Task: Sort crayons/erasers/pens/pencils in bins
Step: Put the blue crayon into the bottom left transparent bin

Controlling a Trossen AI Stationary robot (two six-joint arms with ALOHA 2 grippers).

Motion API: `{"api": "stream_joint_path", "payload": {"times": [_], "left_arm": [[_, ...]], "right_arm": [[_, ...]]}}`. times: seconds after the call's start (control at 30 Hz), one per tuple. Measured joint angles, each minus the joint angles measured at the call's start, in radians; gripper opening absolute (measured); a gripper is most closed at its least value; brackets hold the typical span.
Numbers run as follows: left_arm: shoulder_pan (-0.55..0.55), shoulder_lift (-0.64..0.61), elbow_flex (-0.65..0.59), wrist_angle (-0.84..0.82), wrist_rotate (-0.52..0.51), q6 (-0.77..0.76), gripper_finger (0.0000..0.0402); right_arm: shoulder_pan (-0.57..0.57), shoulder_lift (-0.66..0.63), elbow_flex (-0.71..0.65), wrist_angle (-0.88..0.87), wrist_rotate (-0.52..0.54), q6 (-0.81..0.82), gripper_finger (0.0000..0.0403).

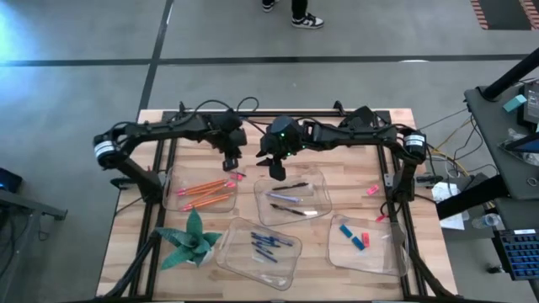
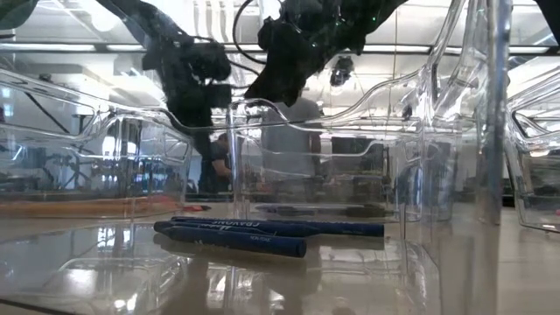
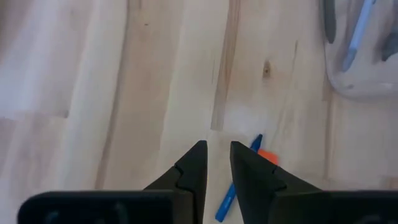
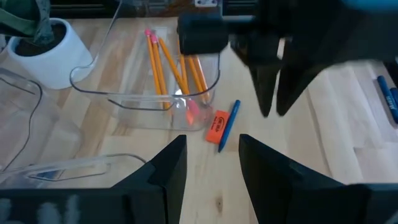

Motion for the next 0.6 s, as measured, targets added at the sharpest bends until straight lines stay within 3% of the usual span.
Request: {"api": "stream_joint_path", "payload": {"times": [0.3, 0.6], "left_arm": [[0.004, 0.131, 0.082, -0.014, 0.148, -0.001, 0.0057], [0.015, 0.167, 0.101, -0.083, 0.157, -0.11, 0.0057]], "right_arm": [[-0.001, 0.0, 0.0, 0.0, 0.001, -0.001, 0.0137], [-0.001, 0.0, 0.0, 0.0, 0.001, -0.001, 0.0137]]}}
